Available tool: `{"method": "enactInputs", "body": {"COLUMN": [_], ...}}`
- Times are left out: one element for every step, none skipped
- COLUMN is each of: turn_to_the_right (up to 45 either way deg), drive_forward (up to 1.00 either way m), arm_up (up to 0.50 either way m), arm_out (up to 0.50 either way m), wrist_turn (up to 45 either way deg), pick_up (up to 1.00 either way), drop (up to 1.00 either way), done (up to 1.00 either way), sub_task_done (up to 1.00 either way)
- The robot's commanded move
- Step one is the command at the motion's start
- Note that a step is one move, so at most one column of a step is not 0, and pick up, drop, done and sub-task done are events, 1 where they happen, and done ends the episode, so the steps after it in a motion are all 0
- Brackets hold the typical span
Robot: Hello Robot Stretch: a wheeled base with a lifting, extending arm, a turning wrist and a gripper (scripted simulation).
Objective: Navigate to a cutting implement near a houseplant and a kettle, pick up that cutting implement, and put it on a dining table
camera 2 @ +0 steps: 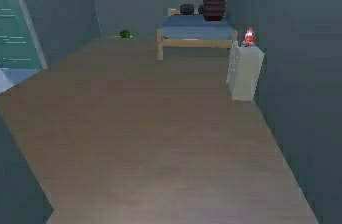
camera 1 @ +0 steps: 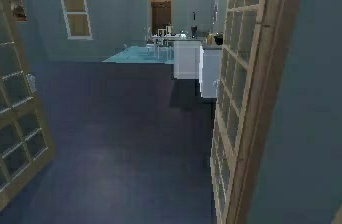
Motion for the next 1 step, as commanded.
{"method": "enactInputs", "body": {"turn_to_the_right": [42.0], "drive_forward": [0.00], "arm_up": [0.00], "arm_out": [0.00], "wrist_turn": [0.0], "pick_up": [0.00], "drop": [0.00], "done": [0.00], "sub_task_done": [0.00]}}
